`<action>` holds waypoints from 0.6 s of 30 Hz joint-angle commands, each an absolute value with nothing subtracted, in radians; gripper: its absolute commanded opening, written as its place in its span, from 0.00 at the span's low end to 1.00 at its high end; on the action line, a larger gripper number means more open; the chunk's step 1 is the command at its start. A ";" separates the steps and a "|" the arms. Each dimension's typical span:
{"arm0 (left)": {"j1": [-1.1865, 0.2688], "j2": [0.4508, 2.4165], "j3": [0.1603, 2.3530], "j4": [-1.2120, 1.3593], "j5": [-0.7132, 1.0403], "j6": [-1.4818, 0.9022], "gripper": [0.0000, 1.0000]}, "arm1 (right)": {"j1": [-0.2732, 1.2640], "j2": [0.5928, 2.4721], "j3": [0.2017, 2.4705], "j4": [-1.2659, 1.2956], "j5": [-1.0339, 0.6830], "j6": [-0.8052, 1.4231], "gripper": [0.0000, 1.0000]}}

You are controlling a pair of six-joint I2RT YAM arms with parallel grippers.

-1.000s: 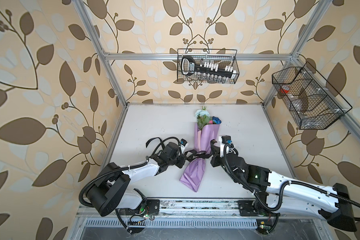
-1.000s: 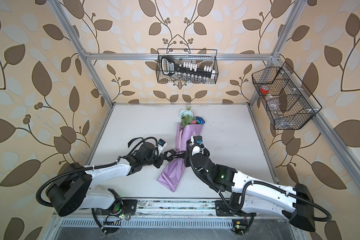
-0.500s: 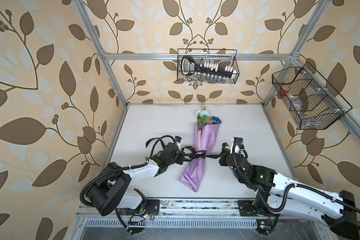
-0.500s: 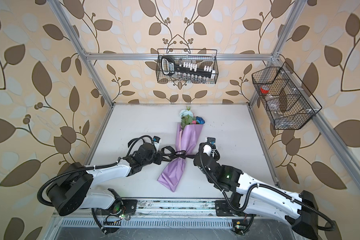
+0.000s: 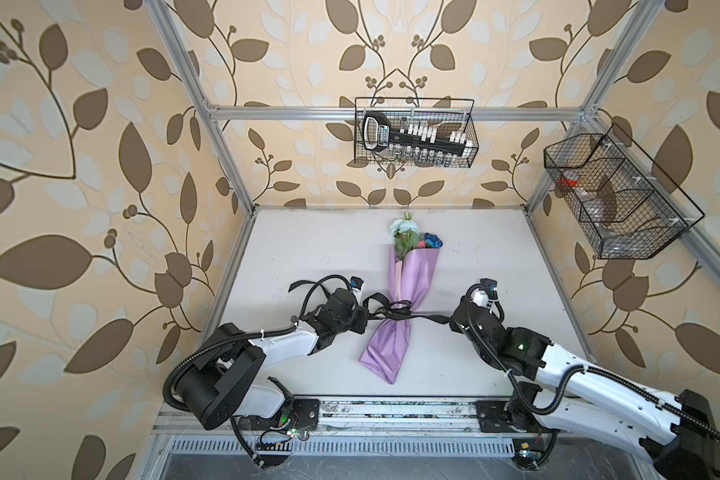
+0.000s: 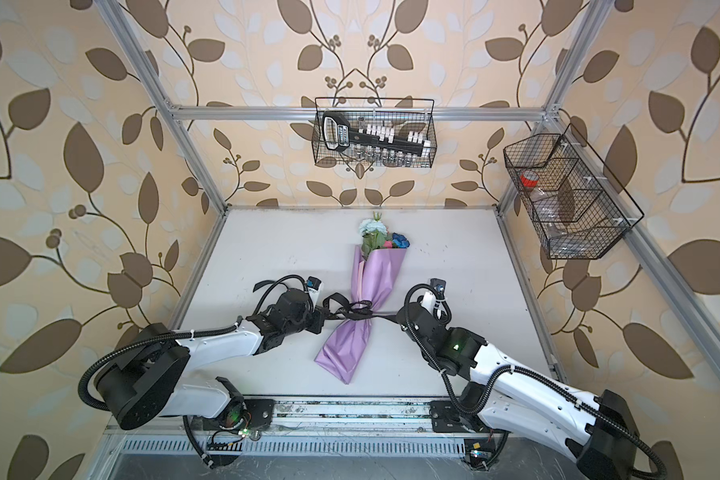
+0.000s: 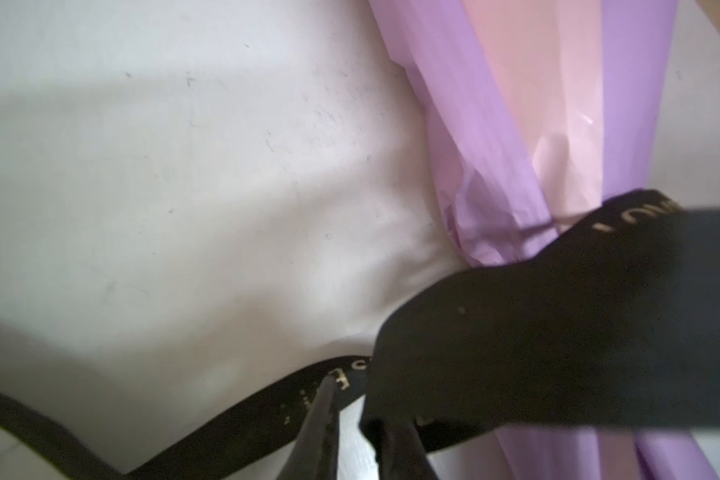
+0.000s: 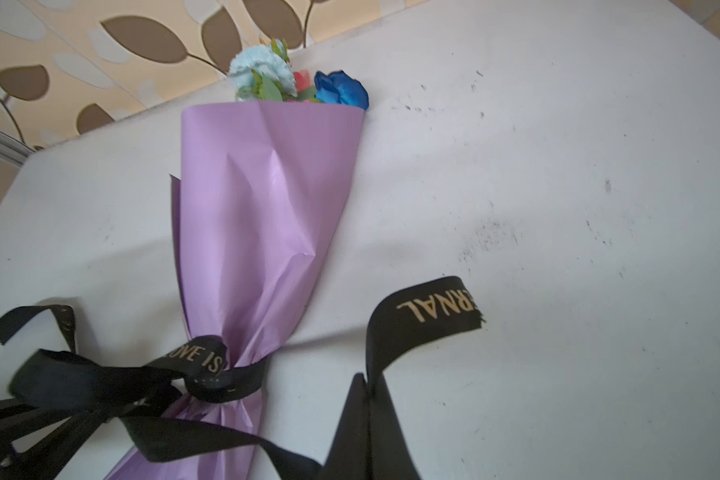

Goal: Tie the bouquet of fake flowers
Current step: 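Pull the ribbon loop and end apart with both grippers to tighten the bow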

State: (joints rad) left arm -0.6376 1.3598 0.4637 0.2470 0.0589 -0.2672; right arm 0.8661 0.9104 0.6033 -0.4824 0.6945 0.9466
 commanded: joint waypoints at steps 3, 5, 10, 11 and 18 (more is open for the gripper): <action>-0.658 1.224 0.406 0.231 0.118 -0.295 0.35 | 0.856 0.924 0.587 -0.509 0.683 0.968 0.00; -0.659 1.128 0.370 0.225 0.098 -0.315 0.40 | 0.852 0.924 0.586 -0.501 0.680 0.957 0.00; -0.658 0.880 0.365 0.093 -0.019 -0.347 0.79 | 0.850 0.927 0.583 -0.486 0.665 0.948 0.00; -0.659 0.850 0.391 0.051 -0.049 -0.343 0.83 | 0.850 0.927 0.583 -0.486 0.663 0.948 0.00; -0.659 1.019 0.595 0.007 0.086 -0.012 0.90 | 0.844 0.940 0.586 -0.486 0.658 0.944 0.00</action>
